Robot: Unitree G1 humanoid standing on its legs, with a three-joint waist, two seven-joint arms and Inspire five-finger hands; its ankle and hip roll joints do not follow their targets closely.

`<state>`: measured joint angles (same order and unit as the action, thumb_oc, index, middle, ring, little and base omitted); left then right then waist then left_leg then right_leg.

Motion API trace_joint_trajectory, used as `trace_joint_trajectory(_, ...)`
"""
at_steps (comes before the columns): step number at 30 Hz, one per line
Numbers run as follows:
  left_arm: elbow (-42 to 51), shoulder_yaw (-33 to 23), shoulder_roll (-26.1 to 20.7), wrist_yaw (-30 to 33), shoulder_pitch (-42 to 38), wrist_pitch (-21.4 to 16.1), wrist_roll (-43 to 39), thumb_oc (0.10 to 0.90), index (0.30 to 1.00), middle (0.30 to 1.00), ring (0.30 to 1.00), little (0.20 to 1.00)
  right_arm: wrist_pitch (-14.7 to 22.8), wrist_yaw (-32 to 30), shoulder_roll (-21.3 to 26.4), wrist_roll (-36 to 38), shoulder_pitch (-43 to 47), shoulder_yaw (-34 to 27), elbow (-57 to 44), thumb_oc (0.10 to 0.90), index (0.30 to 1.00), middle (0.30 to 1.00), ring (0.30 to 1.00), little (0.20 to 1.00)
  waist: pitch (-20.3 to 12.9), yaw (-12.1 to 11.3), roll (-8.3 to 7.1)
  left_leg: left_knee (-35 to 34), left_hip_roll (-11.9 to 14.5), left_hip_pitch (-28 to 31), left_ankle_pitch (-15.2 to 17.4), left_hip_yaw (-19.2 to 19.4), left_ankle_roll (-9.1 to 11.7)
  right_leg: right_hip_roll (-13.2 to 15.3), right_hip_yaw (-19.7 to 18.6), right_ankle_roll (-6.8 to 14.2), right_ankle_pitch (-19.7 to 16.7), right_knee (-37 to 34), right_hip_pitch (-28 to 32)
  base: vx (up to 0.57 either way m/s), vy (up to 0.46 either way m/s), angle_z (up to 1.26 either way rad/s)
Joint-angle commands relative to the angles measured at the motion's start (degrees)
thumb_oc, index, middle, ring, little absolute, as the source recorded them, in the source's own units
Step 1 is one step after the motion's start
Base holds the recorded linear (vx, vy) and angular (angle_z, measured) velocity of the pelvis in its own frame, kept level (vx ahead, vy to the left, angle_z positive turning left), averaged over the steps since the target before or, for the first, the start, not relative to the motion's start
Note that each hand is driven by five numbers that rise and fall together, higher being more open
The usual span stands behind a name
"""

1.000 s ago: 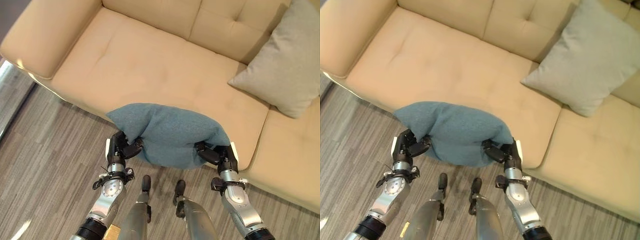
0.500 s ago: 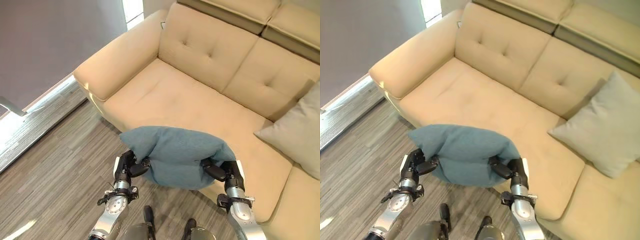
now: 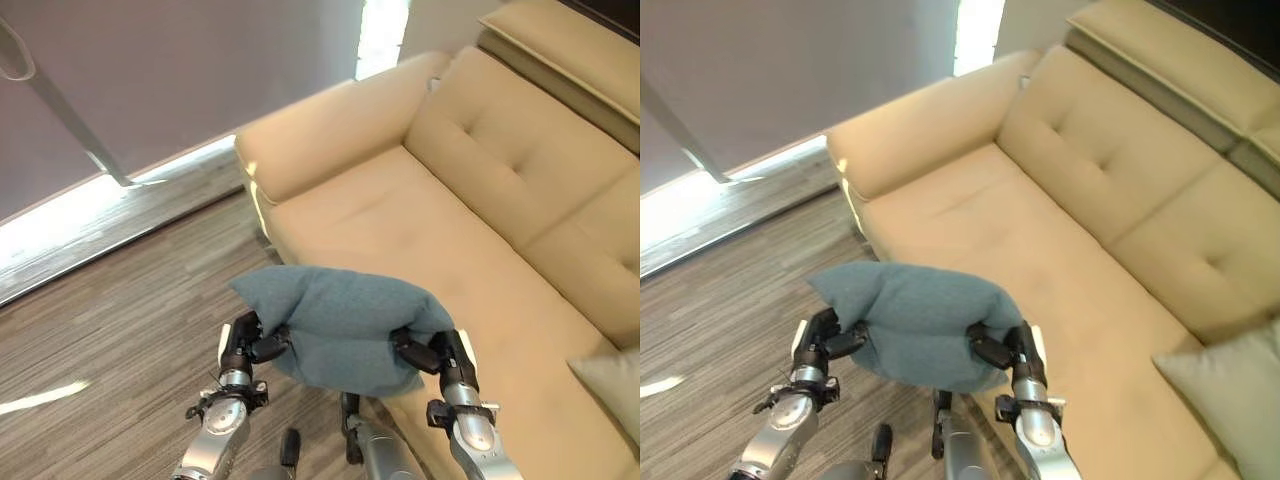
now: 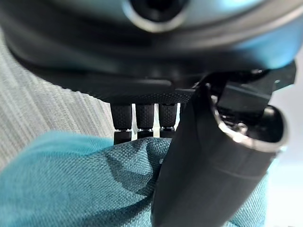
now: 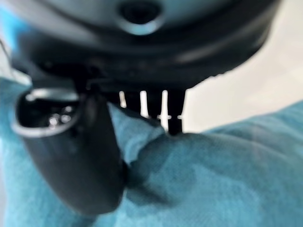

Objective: Pick up all the scattered cushions and arrange them neatly on the sofa.

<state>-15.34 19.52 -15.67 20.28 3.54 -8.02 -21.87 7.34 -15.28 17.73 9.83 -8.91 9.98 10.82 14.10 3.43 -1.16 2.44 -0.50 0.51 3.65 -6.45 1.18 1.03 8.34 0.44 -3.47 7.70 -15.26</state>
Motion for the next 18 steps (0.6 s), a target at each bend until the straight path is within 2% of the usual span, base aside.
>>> trace_joint_trajectory(1,8.4,1.0,1.0,-4.0,-6.3,-8.1,2.8,0.4,0.3,0.3,0.3,0.3,9.1,-0.8,0.5,1.0,5.7,-4.6,-9.3,0.4,0.3,0.3,0.3,0.3,-4.1,2.0,-2.33,14.7,-4.3,-4.5,3.7,8.8,2.5,1.1,0.8,4.2,4.4,-3.2,7.4,0.1,-0.039,0.38)
trace_joint_trajectory(3,8.7,0.9,1.0,-4.2,-6.2,-8.2,2.1,0.4,0.3,0.3,0.3,0.3,8.9,-0.7,0.8,1.8,5.9,-4.5,-8.9,0.4,0.3,0.3,0.3,0.3,-3.7,1.5,-3.13,17.8,-1.5,-8.9,4.0,12.3,2.5,2.1,1.4,3.7,5.1,-4.2,9.3,0.12,-0.049,0.33)
trace_joint_trajectory(6,8.8,0.7,0.7,-4.4,-6.1,-7.6,2.1,0.4,0.3,0.3,0.3,0.3,8.8,-0.7,0.9,2.0,6.3,-4.4,-8.5,0.4,0.3,0.3,0.3,0.3,-3.8,0.6,-4.02,16.2,-0.6,-11.6,5.1,12.8,1.3,2.4,1.3,3.9,5.5,-5.1,10.4,0.12,-0.037,0.05)
trace_joint_trajectory(7,9.0,0.6,0.4,-4.5,-5.8,-7.3,2.1,0.4,0.3,0.3,0.3,0.3,8.8,-0.7,0.9,2.0,6.4,-4.2,-8.3,0.4,0.3,0.3,0.3,0.3,-3.9,0.1,-4.43,14.0,0.0,-12.9,3.9,12.3,1.0,2.1,1.0,4.0,5.7,-5.6,10.9,0.21,-0.002,-0.1)
trace_joint_trajectory(8,9.6,0.3,0.1,-4.5,-5.3,-6.9,2.1,0.4,0.3,0.3,0.3,0.3,8.6,-0.6,0.8,2.2,6.7,-3.9,-7.9,0.4,0.3,0.3,0.3,0.3,-3.9,-0.9,-4.32,9.4,1.2,-14.8,-0.2,10.2,1.6,1.1,0.2,3.9,6.5,-6.1,12.0,0.28,0.016,-0.17)
trace_joint_trajectory(9,9.9,0.2,0.0,-4.5,-5.1,-6.8,2.0,0.4,0.3,0.3,0.3,0.3,8.5,-0.7,0.8,2.3,6.7,-3.7,-7.7,0.4,0.3,0.3,0.3,0.3,-3.8,-1.4,-4.21,6.4,1.8,-15.2,-2.5,8.8,2.1,0.6,-0.6,3.8,7.3,-6.3,12.7,0.27,0.062,-0.16)
trace_joint_trajectory(12,10.6,0.1,-0.1,-4.3,-4.8,-6.9,1.6,0.4,0.3,0.3,0.3,0.3,8.4,-1.1,0.6,2.1,7.1,-3.4,-7.4,0.4,0.3,0.3,0.3,0.3,-3.2,-2.7,-4.25,3.6,2.1,-17.8,-4.9,5.0,3.0,0.1,-2.7,3.4,8.8,-5.9,14.3,0.2,0.106,-0.44)
trace_joint_trajectory(15,10.6,0.4,-0.2,-4.9,-4.2,-6.9,1.4,0.4,0.3,0.3,0.3,0.3,8.4,-1.0,0.6,1.3,6.6,-3.7,-7.5,0.4,0.3,0.3,0.3,0.3,-4.4,-2.4,-3.55,1.5,2.4,-15.1,-5.6,5.0,2.9,0.5,-3.6,3.8,9.7,-5.4,15.5,0.21,0.173,-0.57)
trace_joint_trajectory(18,10.6,0.4,-1.0,-5.2,-4.6,-6.8,1.7,0.4,0.3,0.3,0.3,0.3,8.0,-0.4,0.3,1.0,6.7,-3.5,-8.0,0.4,0.3,0.3,0.3,0.3,-5.2,-2.1,-3.92,2.3,1.9,-13.3,-4.1,6.7,1.8,2.1,-5.5,4.8,10.0,-4.0,15.6,0.2,0.217,-0.44)
